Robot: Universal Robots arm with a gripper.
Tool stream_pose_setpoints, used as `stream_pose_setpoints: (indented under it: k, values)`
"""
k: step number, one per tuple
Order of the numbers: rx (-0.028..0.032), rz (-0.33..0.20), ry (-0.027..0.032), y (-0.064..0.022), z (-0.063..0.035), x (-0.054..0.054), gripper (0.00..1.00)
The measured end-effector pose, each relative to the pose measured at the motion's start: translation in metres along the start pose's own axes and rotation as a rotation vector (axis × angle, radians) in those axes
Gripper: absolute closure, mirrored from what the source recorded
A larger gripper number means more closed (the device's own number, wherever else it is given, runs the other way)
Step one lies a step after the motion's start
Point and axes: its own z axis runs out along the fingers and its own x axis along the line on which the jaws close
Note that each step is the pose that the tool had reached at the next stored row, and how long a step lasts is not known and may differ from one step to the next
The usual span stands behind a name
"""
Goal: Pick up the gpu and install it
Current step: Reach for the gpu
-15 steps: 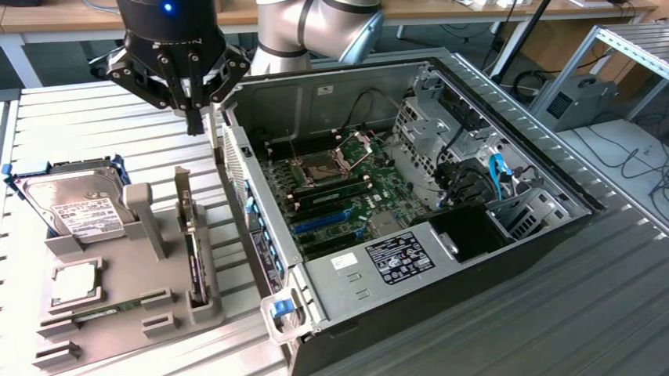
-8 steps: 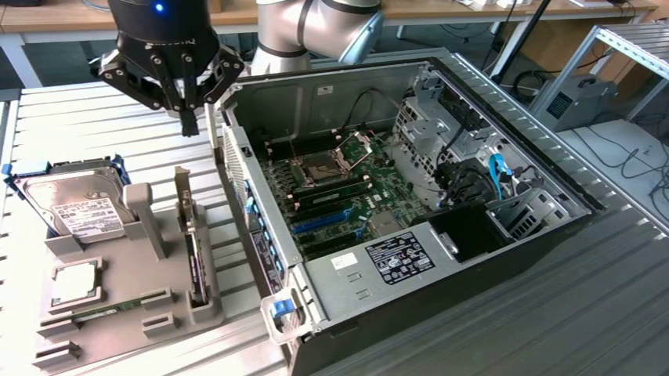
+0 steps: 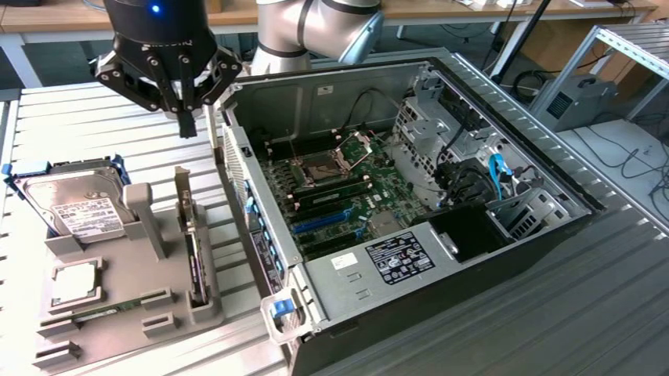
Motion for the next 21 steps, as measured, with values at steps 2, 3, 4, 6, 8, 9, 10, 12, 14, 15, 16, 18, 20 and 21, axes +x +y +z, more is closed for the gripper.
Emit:
stream_pose_setpoints:
  k: [2,3,4,6,8,9,10,12,14,15,16,18,20,21]
  values:
    - [0.0,0.0,0.0,-0.0022,-0.0001,0.0,0.89]
    - [-0.0001,0.0,0.0,-0.0033,-0.0001,0.0,0.89]
    - [-0.0001,0.0,0.0,-0.0042,-0.0002,0.0,0.89]
    - [0.0,0.0,0.0,-0.0062,-0.0003,0.0,0.89]
    - [0.0,0.0,0.0,-0.0079,-0.0004,0.0,0.89]
    - [0.0001,0.0,0.0,-0.0088,-0.0004,0.0,0.89]
    - [0.0,0.0,0.0001,-0.0097,-0.0005,0.0,0.89]
    - [0.0,0.0,0.0,-0.0114,-0.0005,0.0,0.89]
    - [0.0,0.0,0.0,-0.0132,-0.0006,0.0,0.89]
    - [0.0,0.0,0.0,-0.0142,-0.0006,0.0,0.89]
    - [0.0001,0.0,0.0001,-0.015,-0.0007,0.0,0.89]
    - [0.0,0.0,0.0,-0.0164,-0.0007,0.0,0.89]
    - [-0.0001,0.0,0.0,-0.0178,-0.0007,0.0,0.89]
    - [-0.0001,0.0,0.0,-0.0187,-0.0008,0.0,0.89]
